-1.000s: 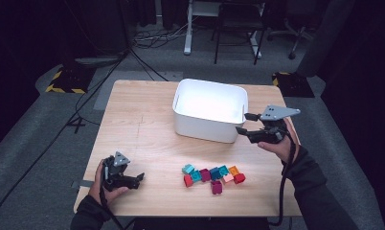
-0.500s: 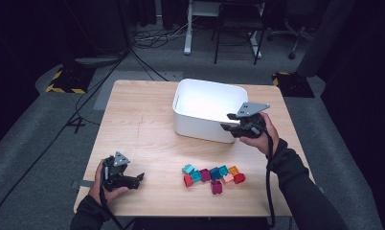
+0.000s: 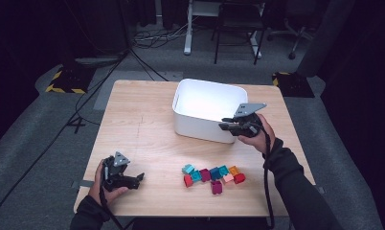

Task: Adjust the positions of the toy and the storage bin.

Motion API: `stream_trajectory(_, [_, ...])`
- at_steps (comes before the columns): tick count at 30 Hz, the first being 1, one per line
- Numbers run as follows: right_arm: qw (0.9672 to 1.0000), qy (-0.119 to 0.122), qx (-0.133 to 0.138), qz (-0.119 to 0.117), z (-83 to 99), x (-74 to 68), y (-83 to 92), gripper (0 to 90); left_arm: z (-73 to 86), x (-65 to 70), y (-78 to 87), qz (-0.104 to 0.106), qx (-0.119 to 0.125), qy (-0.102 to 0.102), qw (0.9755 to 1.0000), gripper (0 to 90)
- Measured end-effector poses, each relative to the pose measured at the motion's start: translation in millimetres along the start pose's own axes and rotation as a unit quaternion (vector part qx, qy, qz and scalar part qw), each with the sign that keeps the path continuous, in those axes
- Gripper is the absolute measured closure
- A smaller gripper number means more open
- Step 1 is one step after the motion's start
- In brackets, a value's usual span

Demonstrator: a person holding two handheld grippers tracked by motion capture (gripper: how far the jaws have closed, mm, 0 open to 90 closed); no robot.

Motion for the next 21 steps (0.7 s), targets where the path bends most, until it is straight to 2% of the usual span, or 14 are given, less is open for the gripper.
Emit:
stream_trajectory(1, [0.9998,-0.006,0.007,-0.019,0.2,-1.6,2.3,75.8,0.0,0.0,0.0,0.0,0.0,0.0,1.0,0.5])
stream_trajectory(2, [0.9998,-0.006,0.007,-0.019,0.2,-1.6,2.3,75.8,0.0,0.0,0.1,-0.001,0.0,0.0,1.0,0.5])
stream_trajectory(6, [0.9983,0.007,0.026,-0.051,2.3,-7.6,8.5,83.2,0.2,0.1,0.2,-0.001,-0.001,0.0,1.0,0.6])
stream_trajectory(13, [0.997,0.03,0.022,-0.067,13.7,-8.9,29.0,84.8,0.4,0.2,0.4,-0.002,-0.001,0.001,1.0,0.6])
stream_trajectory(17, [0.9961,0.049,0.023,-0.069,23.9,-8.1,45.1,84.1,0.4,0.2,0.4,-0.002,-0.001,0.001,1.0,0.6])
stream_trajectory(19, [0.9961,0.059,0.036,-0.055,27.6,-3.0,56.8,82.3,0.4,0.2,0.4,-0.002,-0.001,0.001,1.0,0.6])
stream_trajectory(21, [0.9964,0.052,0.052,-0.041,28.4,5.3,69.6,72.6,0.4,0.2,0.4,-0.002,-0.001,0.001,1.0,0.6])
Point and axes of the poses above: each handheld gripper's, and its own axes: y roughly backward along the jaws, z roughly out of its underside, x roughly to its right, the point moved 8 cm from there along -y, roughly forward along the jaws, and after that the axes turned 13 degrees about z, right-handed, at the moved point
